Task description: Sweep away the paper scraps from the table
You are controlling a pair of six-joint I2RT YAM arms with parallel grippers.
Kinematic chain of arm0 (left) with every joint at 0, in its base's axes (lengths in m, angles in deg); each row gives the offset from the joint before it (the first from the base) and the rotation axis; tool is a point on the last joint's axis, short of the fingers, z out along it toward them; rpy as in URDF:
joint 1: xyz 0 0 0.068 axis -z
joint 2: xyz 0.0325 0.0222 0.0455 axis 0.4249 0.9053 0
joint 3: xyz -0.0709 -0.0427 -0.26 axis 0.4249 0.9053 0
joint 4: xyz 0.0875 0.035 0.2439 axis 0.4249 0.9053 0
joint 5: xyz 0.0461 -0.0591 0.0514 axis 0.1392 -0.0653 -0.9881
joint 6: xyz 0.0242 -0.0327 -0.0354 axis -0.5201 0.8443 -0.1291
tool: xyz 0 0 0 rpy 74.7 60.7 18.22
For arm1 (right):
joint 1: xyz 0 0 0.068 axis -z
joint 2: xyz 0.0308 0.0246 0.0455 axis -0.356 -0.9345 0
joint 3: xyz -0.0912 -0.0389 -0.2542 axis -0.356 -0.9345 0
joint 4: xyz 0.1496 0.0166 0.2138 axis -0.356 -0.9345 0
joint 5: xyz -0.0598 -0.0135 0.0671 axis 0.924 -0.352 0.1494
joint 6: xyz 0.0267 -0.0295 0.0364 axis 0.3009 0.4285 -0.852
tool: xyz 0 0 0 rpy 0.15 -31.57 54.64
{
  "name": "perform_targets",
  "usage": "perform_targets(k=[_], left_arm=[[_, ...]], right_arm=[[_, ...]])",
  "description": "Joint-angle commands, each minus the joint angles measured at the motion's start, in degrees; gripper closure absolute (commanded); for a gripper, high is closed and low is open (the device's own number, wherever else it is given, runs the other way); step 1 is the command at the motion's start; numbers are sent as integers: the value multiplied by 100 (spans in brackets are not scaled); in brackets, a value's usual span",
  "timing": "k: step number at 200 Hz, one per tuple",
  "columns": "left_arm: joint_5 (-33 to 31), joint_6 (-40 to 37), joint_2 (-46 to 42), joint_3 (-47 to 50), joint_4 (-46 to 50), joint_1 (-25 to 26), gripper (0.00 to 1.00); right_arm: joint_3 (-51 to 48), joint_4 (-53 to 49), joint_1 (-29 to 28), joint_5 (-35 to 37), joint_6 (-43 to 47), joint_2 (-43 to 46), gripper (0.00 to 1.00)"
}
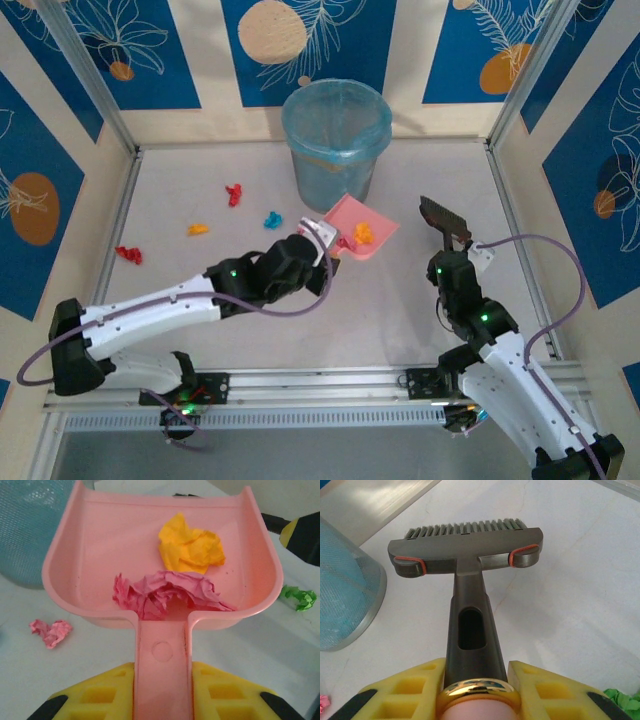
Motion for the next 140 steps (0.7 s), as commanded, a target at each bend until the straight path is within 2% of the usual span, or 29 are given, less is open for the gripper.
perform_targets(k=[1,24,49,91,123,140], left_arm=[[-184,215,370,-1128,1480,-99,100],[-316,282,943,-2494,2398,-257,100],[-275,275,1547,-3781,2940,-555,100],[1078,493,2820,-5878,3498,-1544,100],[1253,453,4144,-8267,4399,-1977,100],[2015,768,4536,-8689,4308,-2369,100]], right_arm=[[-44,479,-9,122,5,52,100],[-61,521,-18,95,14,51,100],[-75,532,-48,95,16,54,100],[-112,610,-62,99,55,26,100],[-117,625,-85,102,71,19,100],[-122,634,-79,112,92,19,100]])
